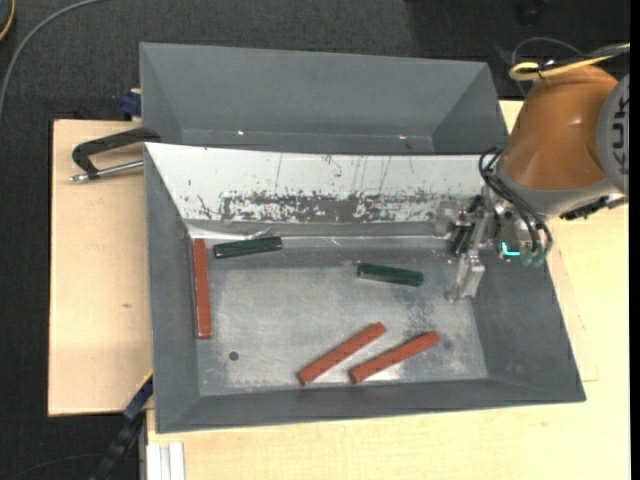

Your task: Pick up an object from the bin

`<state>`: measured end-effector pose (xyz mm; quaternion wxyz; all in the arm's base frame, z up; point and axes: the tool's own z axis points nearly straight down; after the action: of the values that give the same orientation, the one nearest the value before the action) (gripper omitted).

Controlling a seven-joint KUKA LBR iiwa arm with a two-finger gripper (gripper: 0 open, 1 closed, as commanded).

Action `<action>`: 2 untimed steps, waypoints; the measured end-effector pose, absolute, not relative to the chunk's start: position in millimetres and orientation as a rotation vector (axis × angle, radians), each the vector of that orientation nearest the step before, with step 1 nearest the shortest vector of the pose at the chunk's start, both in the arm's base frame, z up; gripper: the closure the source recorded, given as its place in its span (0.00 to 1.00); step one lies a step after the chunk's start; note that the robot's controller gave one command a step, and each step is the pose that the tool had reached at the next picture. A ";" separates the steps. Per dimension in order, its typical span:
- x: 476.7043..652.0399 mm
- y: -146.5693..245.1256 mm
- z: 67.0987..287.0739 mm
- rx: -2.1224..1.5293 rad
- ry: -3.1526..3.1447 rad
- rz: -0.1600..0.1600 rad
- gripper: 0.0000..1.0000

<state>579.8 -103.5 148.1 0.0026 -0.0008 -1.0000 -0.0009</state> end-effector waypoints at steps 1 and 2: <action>593.9 -59.1 71.6 0.112 -3.134 -0.007 0.00; 595.4 -62.3 76.6 0.106 -3.141 -0.001 1.00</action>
Offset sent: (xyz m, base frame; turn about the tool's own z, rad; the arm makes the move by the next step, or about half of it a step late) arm 0.0145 0.0402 -0.0726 -0.0682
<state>595.4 -62.3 76.6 -0.0007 0.0336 -0.9994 -0.0004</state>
